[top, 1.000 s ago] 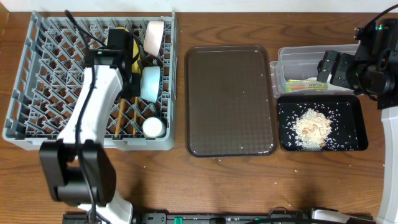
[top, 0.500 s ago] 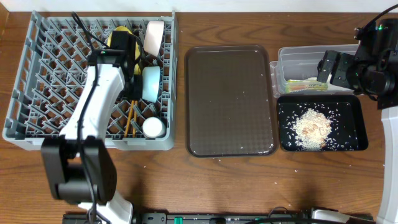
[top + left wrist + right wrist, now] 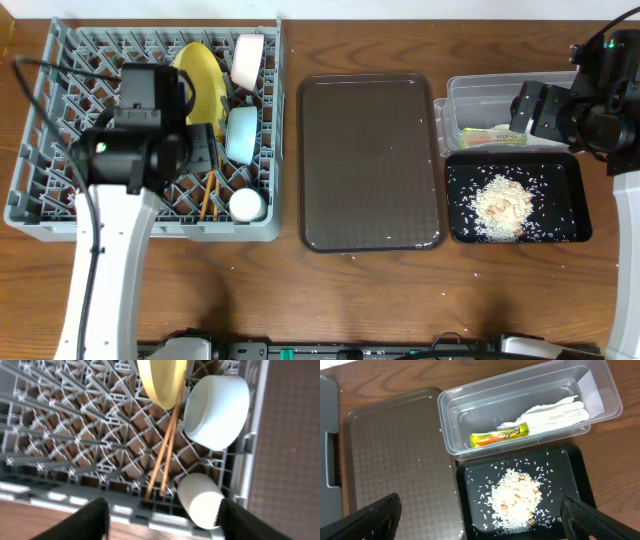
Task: Sort waste into correct bins and load items into the dishwasher
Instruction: 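Lower the second chopstick into the rack beside the first and release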
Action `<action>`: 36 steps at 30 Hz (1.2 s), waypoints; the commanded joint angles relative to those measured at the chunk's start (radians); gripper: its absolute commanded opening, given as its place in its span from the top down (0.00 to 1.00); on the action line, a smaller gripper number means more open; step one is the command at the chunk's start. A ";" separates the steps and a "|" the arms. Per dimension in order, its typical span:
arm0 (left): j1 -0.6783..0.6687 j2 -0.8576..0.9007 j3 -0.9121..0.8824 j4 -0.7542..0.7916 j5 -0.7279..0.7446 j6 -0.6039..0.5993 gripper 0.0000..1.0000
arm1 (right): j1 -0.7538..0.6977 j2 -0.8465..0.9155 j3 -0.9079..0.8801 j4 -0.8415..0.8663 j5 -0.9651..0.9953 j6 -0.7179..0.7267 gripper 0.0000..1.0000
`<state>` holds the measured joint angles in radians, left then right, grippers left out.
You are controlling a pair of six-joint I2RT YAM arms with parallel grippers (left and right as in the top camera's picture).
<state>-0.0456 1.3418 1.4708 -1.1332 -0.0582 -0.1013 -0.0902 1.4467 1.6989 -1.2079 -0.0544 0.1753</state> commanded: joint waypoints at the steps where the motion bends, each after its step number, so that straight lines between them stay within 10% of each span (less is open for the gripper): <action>1: 0.003 -0.053 0.018 -0.026 0.026 -0.053 0.22 | -0.001 0.000 0.000 -0.001 0.005 0.000 0.01; 36: 0.003 -0.252 0.018 -0.085 0.234 -0.100 0.12 | -0.001 0.000 0.000 -0.001 0.005 0.000 0.01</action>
<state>-0.0456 1.0946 1.4708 -1.2125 0.1589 -0.1879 -0.0906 1.4467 1.6989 -1.2083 -0.0544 0.1753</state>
